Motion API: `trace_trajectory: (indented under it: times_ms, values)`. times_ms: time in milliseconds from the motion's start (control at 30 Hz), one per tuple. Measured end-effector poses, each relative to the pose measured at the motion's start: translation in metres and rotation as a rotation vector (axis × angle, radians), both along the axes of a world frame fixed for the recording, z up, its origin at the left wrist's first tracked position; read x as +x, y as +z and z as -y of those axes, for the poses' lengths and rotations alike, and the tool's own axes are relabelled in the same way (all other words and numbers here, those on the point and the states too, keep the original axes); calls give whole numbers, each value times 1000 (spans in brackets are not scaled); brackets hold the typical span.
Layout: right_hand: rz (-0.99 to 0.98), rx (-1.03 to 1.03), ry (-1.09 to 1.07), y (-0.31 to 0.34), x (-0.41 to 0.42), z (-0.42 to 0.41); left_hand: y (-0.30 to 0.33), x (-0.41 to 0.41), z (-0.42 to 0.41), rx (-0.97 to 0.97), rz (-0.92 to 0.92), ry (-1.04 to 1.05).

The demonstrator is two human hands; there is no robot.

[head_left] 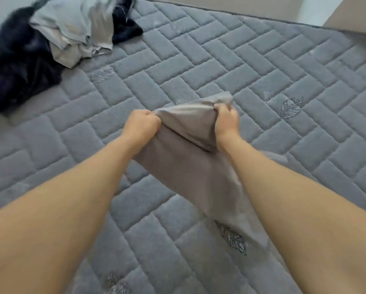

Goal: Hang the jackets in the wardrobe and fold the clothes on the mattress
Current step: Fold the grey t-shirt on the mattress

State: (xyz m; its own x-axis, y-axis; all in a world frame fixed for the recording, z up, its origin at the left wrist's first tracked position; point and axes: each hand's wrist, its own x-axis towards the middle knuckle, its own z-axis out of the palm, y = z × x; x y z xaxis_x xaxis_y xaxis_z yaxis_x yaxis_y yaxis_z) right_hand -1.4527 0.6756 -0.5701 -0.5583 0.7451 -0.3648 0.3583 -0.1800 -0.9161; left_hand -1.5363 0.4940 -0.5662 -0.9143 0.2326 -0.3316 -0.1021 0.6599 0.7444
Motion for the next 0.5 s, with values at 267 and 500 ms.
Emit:
trace_trajectory:
  times_ms: [267, 500]
  values:
    - [-542, -369, -136, 179, -81, 82, 205, -35, 105, 171, -364, -51]
    - [-564, -496, -325, 154, 10, 58, 204, 63, 71, -34, 45, -433]
